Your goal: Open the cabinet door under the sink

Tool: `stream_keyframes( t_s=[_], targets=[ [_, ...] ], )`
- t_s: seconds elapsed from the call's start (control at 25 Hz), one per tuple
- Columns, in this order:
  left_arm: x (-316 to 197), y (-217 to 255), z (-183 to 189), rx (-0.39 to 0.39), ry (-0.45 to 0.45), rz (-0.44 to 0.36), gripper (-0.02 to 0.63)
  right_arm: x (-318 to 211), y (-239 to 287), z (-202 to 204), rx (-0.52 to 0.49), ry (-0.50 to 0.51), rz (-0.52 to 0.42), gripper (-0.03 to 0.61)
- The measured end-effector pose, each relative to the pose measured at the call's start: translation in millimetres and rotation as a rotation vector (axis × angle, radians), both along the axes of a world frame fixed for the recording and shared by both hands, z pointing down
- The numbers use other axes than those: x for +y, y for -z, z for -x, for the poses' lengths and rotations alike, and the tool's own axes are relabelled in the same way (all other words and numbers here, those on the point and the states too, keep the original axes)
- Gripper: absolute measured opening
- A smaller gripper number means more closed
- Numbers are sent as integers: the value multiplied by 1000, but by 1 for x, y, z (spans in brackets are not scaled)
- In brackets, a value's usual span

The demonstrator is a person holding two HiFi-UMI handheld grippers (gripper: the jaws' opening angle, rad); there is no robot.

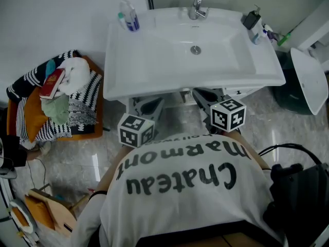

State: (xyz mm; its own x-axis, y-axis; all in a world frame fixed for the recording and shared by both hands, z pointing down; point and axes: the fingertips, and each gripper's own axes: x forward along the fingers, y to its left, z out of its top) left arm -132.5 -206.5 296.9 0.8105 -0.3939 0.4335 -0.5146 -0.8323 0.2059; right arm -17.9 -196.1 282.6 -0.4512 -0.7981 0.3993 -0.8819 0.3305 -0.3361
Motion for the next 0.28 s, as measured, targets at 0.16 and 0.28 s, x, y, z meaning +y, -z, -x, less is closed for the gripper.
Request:
stream_keyframes(
  t_s=[0.16,0.28],
  targets=[
    [1,-1,0,-2,3,2,9,1,-1,0,4,1,3,11],
    [0,-4,1,13,13,6,9,1,-1,0,4,3,3,11]
  ],
)
